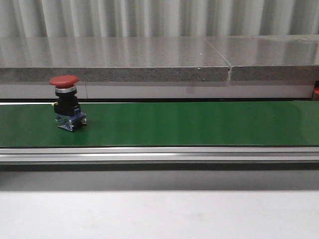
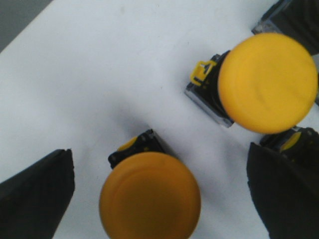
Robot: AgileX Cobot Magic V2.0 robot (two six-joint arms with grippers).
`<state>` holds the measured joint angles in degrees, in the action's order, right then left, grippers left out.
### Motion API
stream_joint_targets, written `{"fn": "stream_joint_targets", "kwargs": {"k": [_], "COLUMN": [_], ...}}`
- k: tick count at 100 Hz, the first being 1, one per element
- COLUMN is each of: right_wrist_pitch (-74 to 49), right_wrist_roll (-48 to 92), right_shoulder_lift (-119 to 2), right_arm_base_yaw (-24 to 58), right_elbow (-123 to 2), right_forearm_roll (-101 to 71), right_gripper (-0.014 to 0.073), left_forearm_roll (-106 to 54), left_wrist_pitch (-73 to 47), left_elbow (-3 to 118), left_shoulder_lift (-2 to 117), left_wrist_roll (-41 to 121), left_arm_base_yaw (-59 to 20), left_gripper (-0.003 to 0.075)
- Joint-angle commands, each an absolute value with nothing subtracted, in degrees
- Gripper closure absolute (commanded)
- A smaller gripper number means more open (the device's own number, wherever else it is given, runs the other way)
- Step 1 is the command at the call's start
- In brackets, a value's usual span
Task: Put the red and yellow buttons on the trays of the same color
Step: 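Move the left gripper back and grasp a yellow button, then lower the yellow button onto the belt and open the left gripper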
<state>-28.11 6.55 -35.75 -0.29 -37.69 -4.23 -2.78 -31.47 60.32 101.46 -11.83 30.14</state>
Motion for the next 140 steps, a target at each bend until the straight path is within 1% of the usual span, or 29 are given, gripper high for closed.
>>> {"fn": "stream_joint_targets", "kwargs": {"k": [1,10,24,43,57,82,96,119,140], "right_wrist_pitch": [-23.53,-23.53,-23.53,-23.53,-23.53,-23.53,-23.53,-23.53,-23.53], "right_wrist_roll": [6.99,6.99,6.99,6.99,6.99,6.99,6.99,6.99,6.99], "right_shoulder_lift": [-35.53,-35.53,-35.53,-35.53,-35.53,-35.53,-35.53,-35.53,-35.53], "right_arm_base_yaw": [-0.22,-0.22,-0.22,-0.22,-0.22,-0.22,-0.22,-0.22,-0.22], "right_elbow": [-39.18,-39.18,-39.18,-39.18,-39.18,-39.18,-39.18,-39.18,-39.18], "right_forearm_roll": [-4.40,-4.40,-4.40,-4.40,-4.40,-4.40,-4.40,-4.40,-4.40], "right_gripper": [0.0662,0.0662,0.0662,0.0662,0.0662,0.0662,0.0662,0.0662,0.0662], "left_forearm_roll": [-3.00,-2.92,-2.92,-2.62,-2.53,-2.48,-2.48,-2.59,-3.09], "left_wrist_pitch": [-29.40,-29.40,-29.51,-30.15,-31.43,-34.57,-35.89,-38.20,-43.69], "left_elbow": [61.95,61.95,61.95,61.95,61.95,61.75,61.75,62.11,65.01], "left_shoulder_lift": [99.19,99.19,99.19,98.41,95.96,87.76,81.74,73.75,73.94], "left_wrist_roll": [-12.42,-12.42,-12.42,-12.42,-12.42,-10.64,-9.04,-5.83,-2.03], "left_arm_base_yaw": [29.87,29.87,29.87,29.87,29.87,29.73,27.33,18.38,9.03], "left_gripper": [0.0165,0.0244,0.0392,0.0626,0.0741,0.0740,0.0740,0.0740,0.0740]}}
